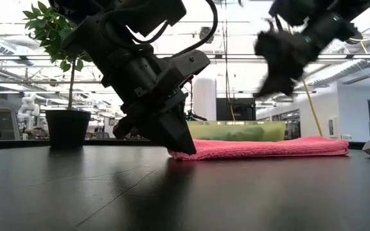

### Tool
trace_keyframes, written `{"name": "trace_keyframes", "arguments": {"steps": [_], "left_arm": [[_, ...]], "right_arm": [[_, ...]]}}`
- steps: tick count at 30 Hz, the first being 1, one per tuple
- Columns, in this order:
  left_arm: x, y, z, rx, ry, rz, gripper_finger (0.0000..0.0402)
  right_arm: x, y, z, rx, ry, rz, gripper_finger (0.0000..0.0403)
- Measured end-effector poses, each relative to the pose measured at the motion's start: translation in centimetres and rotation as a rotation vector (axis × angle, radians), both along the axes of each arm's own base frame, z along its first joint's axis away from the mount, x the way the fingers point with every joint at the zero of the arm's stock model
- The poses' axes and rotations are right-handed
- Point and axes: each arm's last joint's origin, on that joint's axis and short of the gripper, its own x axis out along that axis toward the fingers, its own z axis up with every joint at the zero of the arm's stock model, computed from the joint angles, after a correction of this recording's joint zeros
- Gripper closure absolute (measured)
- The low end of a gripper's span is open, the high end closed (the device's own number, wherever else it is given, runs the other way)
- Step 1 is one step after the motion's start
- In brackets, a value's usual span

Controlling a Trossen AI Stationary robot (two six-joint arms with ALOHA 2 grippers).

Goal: Fold microfiber towels
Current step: Fold the pink microfiber cloth

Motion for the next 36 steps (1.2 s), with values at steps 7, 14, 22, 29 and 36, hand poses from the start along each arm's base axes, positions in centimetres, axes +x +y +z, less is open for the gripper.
{"name": "trace_keyframes", "arguments": {"steps": [7,14,22,29,36], "left_arm": [[0.0,0.0,0.0,0.001,0.000,-0.002,0.0376],[0.0,0.0,0.0,-0.003,-0.002,0.004,0.0376],[0.0,0.0,0.0,-0.007,-0.003,0.012,0.0376],[0.0,0.0,0.0,-0.009,-0.004,0.016,0.0376],[0.0,0.0,0.0,-0.010,-0.005,0.018,0.0376]], "right_arm": [[2.8,0.7,1.0,-0.017,-0.268,0.103,0.0403],[3.7,0.8,-3.4,0.006,-0.042,0.111,0.0403],[3.9,0.7,-6.6,0.018,0.119,0.109,0.0403],[2.9,0.8,-7.4,0.003,0.257,0.135,0.0403],[2.6,0.6,-7.4,-0.019,0.286,0.165,0.0403]]}}
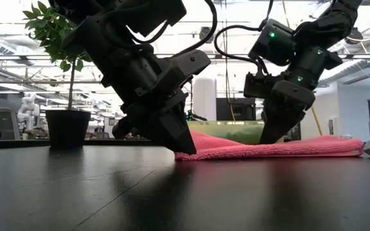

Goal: Fold microfiber towels
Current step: Fold the pink microfiber cloth

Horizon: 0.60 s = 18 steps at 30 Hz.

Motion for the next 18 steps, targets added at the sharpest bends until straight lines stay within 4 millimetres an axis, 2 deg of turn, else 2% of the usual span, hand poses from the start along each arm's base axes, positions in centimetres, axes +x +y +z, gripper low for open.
{"name": "trace_keyframes", "arguments": {"steps": [4,12,14,18], "left_arm": [[0.0,0.0,0.0,-0.002,-0.001,0.003,0.0376],[0.1,0.2,0.0,-0.002,-0.006,0.004,0.0376],[0.3,0.3,0.2,-0.003,-0.030,-0.003,0.0376],[0.5,0.4,1.9,-0.031,-0.103,-0.031,0.0376]], "right_arm": [[-0.4,-0.1,1.0,0.011,-0.028,-0.023,0.0403],[-2.2,0.0,5.3,0.043,-0.156,-0.074,0.0403],[-2.8,0.1,5.6,0.043,-0.142,-0.082,0.0403],[-3.2,0.1,5.4,0.042,-0.110,-0.089,0.0403]]}}
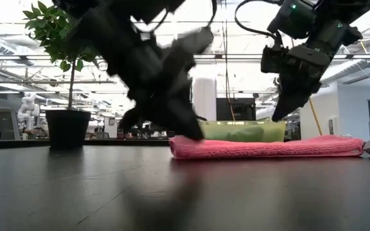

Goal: Fold microfiber towels
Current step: Fold the pink microfiber cloth

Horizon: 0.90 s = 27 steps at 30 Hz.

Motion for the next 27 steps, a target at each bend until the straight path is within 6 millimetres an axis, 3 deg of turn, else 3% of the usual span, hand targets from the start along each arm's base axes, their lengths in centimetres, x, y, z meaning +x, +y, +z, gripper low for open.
{"name": "trace_keyframes", "arguments": {"steps": [3,6,15,27], "left_arm": [[-0.1,0.1,2.3,0.017,-0.076,-0.009,0.0376],[-0.1,0.5,3.1,0.090,-0.102,0.015,0.0376],[-1.0,2.5,1.2,0.164,0.059,0.212,0.0376],[-2.5,3.2,0.2,0.188,0.245,0.244,0.0376]], "right_arm": [[-0.2,0.0,-0.7,0.010,0.019,-0.012,0.0403],[-0.5,0.0,-1.4,0.022,0.019,-0.028,0.0403],[-1.4,0.1,-3.0,0.051,0.035,-0.067,0.0403],[-1.6,0.1,-3.1,0.058,0.033,-0.075,0.0403]]}}
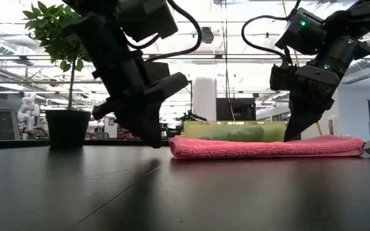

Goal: Fold microfiber towels
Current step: Fold the pink microfiber cloth

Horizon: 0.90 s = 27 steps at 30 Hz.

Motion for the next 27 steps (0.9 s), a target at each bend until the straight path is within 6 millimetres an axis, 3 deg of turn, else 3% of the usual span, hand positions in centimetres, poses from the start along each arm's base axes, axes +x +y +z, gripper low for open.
{"name": "trace_keyframes", "arguments": {"steps": [5,12,20,27], "left_arm": [[0.1,0.0,0.1,-0.025,-0.009,0.001,0.0376],[1.3,-0.6,3.1,-0.050,-0.246,-0.027,0.0376],[1.7,-0.8,0.2,-0.036,-0.174,-0.032,0.0376],[1.1,-0.5,-0.4,-0.024,-0.090,-0.031,0.0376]], "right_arm": [[-0.1,0.0,0.3,0.017,-0.019,-0.007,0.0403],[-0.4,0.6,1.2,0.060,-0.058,-0.013,0.0403],[-1.2,1.3,0.7,-0.044,0.039,-0.048,0.0403],[-1.6,1.6,0.4,-0.017,0.080,-0.074,0.0403]]}}
